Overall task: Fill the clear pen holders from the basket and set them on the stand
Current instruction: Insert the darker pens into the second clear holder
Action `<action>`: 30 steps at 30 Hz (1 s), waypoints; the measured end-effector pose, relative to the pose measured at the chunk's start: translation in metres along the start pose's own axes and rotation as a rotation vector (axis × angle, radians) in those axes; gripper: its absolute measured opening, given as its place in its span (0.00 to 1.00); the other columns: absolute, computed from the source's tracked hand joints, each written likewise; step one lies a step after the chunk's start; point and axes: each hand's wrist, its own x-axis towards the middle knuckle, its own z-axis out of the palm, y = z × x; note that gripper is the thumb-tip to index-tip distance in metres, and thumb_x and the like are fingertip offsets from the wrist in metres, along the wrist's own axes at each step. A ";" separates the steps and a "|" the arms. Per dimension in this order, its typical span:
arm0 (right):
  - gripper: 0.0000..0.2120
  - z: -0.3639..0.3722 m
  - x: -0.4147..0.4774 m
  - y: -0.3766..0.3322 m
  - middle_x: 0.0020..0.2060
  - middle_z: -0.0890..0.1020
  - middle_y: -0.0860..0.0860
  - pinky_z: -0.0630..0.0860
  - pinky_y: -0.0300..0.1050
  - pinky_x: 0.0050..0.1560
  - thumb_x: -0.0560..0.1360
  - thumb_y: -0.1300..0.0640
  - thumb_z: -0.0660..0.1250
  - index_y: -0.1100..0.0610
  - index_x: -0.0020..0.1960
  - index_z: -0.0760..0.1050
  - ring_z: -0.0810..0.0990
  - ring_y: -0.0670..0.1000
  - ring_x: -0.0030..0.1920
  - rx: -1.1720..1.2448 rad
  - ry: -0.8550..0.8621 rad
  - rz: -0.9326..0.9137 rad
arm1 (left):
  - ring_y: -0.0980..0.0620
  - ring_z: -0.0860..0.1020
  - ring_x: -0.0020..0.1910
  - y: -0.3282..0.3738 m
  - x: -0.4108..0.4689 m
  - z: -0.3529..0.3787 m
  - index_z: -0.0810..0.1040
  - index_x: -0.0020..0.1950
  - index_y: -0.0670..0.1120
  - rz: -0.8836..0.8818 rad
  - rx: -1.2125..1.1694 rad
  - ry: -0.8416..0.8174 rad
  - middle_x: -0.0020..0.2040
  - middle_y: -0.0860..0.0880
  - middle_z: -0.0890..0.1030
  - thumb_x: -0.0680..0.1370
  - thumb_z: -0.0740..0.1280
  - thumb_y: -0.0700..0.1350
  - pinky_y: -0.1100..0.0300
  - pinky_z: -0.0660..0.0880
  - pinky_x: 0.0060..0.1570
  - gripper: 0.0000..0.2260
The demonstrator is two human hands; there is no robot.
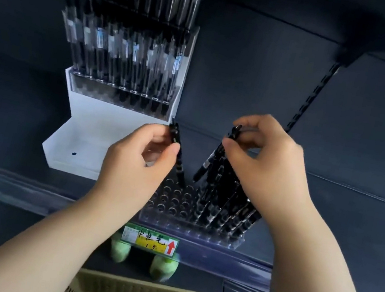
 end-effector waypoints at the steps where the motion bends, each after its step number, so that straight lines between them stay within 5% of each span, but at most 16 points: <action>1: 0.10 0.001 0.002 0.001 0.36 0.80 0.39 0.67 0.21 0.37 0.72 0.55 0.70 0.43 0.47 0.72 0.73 0.31 0.44 -0.012 -0.017 0.012 | 0.65 0.79 0.45 -0.001 0.001 -0.001 0.76 0.47 0.59 -0.028 -0.019 0.015 0.45 0.59 0.82 0.73 0.68 0.47 0.77 0.72 0.44 0.07; 11: 0.09 0.018 0.014 0.005 0.36 0.79 0.38 0.74 0.30 0.33 0.72 0.52 0.70 0.42 0.48 0.72 0.76 0.36 0.39 -0.113 -0.092 0.033 | 0.63 0.80 0.46 0.000 0.009 -0.003 0.79 0.52 0.52 -0.102 -0.042 0.019 0.45 0.58 0.83 0.72 0.67 0.49 0.76 0.73 0.45 0.10; 17: 0.09 0.018 0.017 0.006 0.36 0.79 0.37 0.70 0.23 0.34 0.71 0.54 0.71 0.44 0.48 0.73 0.76 0.35 0.41 -0.109 -0.065 0.025 | 0.63 0.80 0.45 0.001 0.011 -0.006 0.80 0.52 0.50 -0.112 -0.047 0.020 0.45 0.58 0.83 0.73 0.67 0.46 0.78 0.71 0.43 0.09; 30: 0.09 0.024 0.018 0.010 0.36 0.78 0.35 0.72 0.27 0.38 0.70 0.53 0.71 0.44 0.49 0.77 0.78 0.36 0.40 -0.248 -0.102 0.047 | 0.63 0.80 0.44 0.002 0.011 -0.007 0.80 0.52 0.50 -0.123 -0.054 0.015 0.44 0.57 0.83 0.72 0.67 0.47 0.77 0.71 0.43 0.09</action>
